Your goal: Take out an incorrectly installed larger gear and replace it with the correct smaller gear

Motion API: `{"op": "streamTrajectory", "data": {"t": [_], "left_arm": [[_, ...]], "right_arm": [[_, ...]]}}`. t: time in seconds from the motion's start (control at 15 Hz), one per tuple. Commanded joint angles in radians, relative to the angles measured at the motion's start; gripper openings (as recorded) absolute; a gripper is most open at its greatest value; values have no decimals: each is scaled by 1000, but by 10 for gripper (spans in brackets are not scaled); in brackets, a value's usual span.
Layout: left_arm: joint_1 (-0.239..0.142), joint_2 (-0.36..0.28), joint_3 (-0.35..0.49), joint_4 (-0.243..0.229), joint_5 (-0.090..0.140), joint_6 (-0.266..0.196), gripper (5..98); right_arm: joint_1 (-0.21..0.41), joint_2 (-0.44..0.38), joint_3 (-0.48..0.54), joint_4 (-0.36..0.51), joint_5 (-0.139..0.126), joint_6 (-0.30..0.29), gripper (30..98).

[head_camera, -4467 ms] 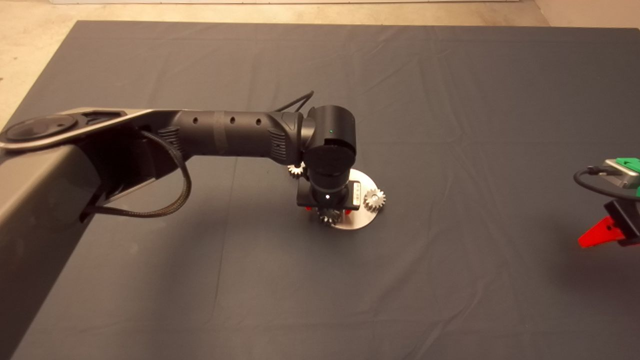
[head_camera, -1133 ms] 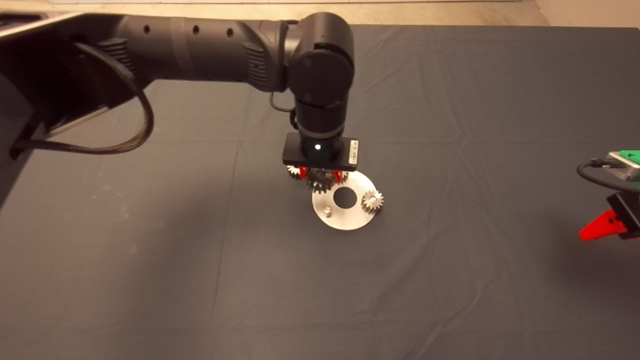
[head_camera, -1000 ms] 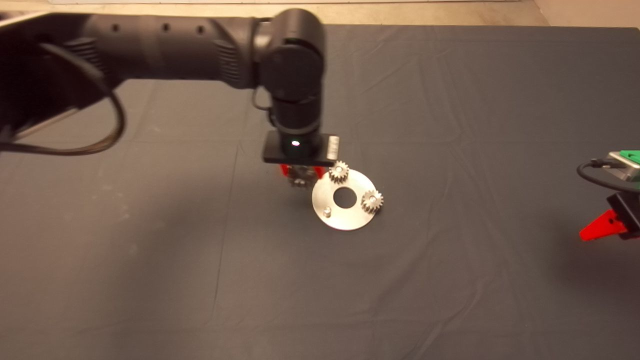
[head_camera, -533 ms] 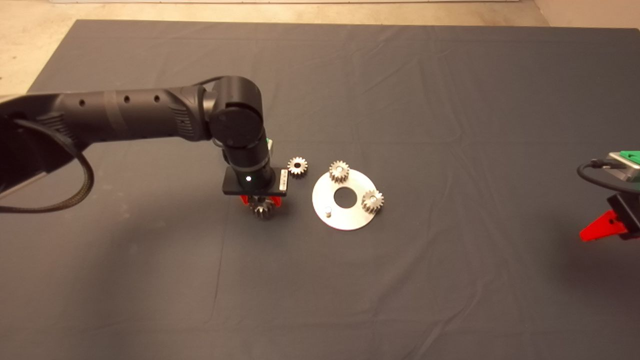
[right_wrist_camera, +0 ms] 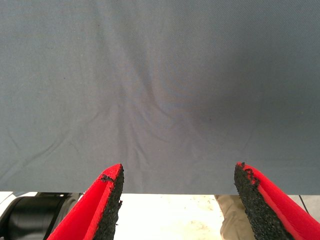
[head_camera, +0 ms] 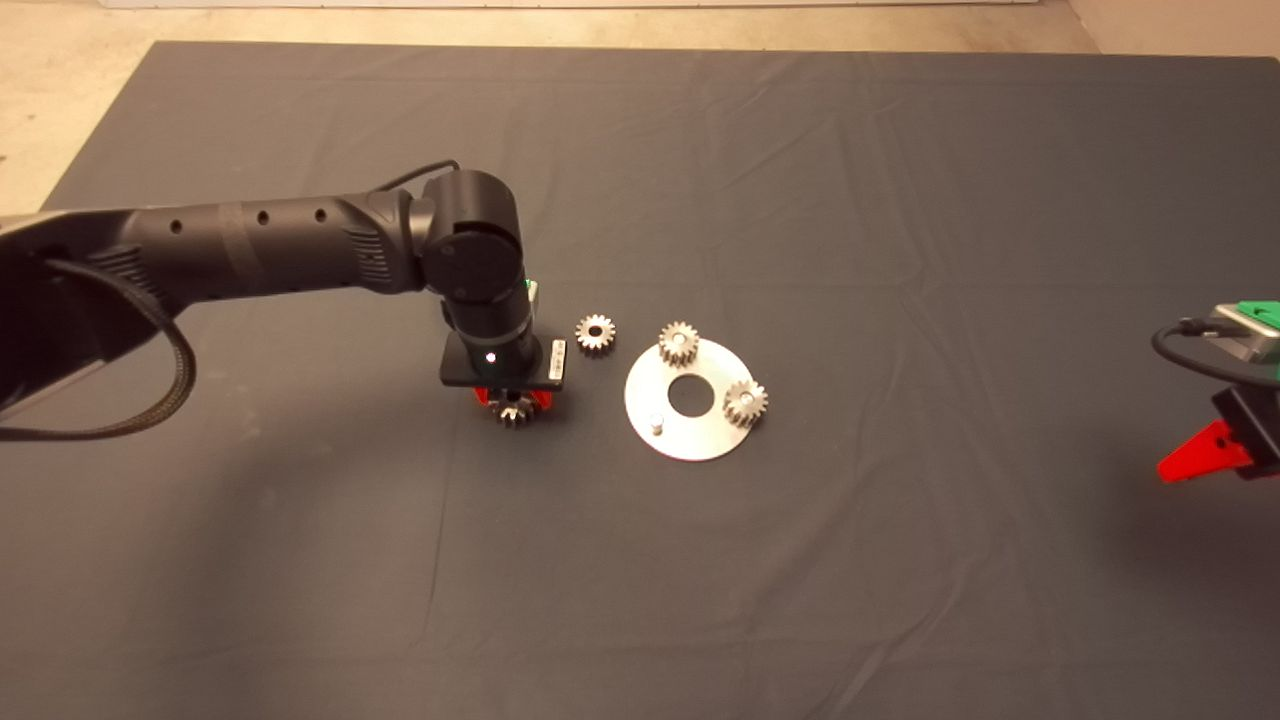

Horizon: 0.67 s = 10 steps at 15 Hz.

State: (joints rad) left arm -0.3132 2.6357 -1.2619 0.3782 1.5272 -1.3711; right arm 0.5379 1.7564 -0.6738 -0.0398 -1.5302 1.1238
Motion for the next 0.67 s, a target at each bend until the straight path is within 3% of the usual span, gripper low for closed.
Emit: {"op": "streamTrajectory", "data": {"t": [0.0, 0.6], "left_arm": [[19, 10, -22, 57, 68, 3, 396], [16, 3, -2, 56, 70, 3, 461]], "right_arm": [[14, 19, -4, 11, 1, 7, 591], [14, 47, -5, 11, 1, 30, 591]]}}
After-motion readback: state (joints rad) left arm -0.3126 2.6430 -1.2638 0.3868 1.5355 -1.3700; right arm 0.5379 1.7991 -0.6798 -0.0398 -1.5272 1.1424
